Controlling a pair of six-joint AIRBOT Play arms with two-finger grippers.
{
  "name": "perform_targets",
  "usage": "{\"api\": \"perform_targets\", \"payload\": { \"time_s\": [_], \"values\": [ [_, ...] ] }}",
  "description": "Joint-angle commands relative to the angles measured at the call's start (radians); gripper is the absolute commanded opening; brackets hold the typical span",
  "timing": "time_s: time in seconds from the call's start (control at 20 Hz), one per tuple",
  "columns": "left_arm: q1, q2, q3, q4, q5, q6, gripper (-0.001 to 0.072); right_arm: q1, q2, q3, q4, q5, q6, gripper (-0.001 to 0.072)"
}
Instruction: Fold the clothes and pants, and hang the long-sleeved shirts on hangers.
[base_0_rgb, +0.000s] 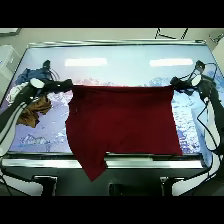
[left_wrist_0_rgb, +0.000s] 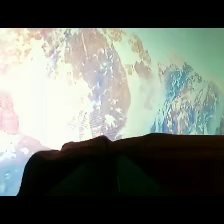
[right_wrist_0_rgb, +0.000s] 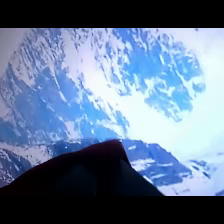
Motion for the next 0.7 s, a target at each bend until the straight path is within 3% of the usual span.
{"api": "perform_targets", "payload": {
  "time_s": [0.0, 0.2, 0.3, 0.5, 0.65],
  "values": [
    [-0.060, -0.047, 0.016, 0.000, 0.063, 0.000, 0.0027, -0.011, -0.025, 0.005, -0.018, -0.006, 0.021, 0.0037],
    [0.007, -0.025, 0.103, 0.010, -0.056, 0.000, 0.0026, -0.061, -0.024, 0.092, -0.025, 0.155, -0.061, 0.0037],
    [0.041, -0.026, 0.105, 0.051, -0.251, -0.063, 0.0026, -0.064, -0.025, 0.091, -0.034, 0.311, -0.148, 0.0037],
    [0.053, 0.056, 0.105, 0.172, -0.555, -0.055, 0.0025, -0.066, 0.033, 0.091, -0.086, 0.597, -0.232, 0.0037],
    [0.035, 0.063, 0.070, 0.229, -0.744, -0.118, 0.0026, -0.063, 0.037, 0.068, -0.055, 0.775, -0.193, 0.0037]
  ]
}}
